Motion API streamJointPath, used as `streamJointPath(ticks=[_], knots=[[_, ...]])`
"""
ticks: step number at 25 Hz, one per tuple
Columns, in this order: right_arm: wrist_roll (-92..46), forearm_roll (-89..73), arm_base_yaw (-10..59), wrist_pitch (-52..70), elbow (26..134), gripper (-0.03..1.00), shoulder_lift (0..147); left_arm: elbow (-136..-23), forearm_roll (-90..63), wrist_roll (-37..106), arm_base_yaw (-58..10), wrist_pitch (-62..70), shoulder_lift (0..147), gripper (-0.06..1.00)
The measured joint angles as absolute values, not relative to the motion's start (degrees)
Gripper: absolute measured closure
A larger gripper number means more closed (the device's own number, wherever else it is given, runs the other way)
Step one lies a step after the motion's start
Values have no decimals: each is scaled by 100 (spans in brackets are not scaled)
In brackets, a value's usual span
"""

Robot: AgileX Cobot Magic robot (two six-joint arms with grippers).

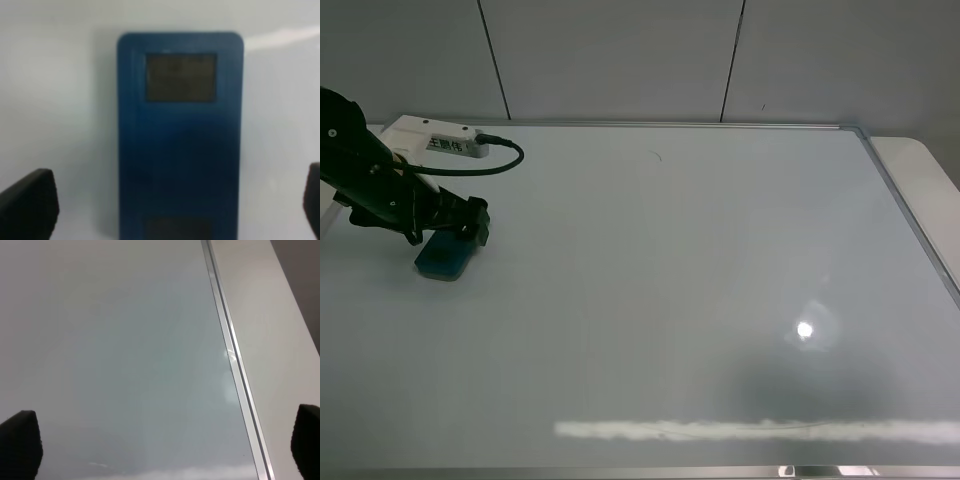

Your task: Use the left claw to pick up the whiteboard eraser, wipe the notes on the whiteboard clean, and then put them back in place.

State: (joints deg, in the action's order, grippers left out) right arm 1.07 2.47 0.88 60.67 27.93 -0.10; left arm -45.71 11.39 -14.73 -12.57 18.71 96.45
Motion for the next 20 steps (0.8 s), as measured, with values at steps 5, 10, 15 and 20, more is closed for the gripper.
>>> streamJointPath(ticks=[5, 10, 15, 20], knots=[[107, 247, 88, 6067, 2793, -3, -10, -4569, 998, -1459, -1257, 2264, 8717, -5], [107, 247, 88, 6067, 2793, -3, -10, -4564, 883, -1442, -1257, 3058, 7172, -5], [107, 247, 88, 6067, 2793, -3, -10, -4564, 1054, -1436, -1257, 3513, 5212, -5], [107, 247, 88, 6067, 2793, -3, -10, -4570, 1315, -1436, -1257, 3647, 3367, -5]])
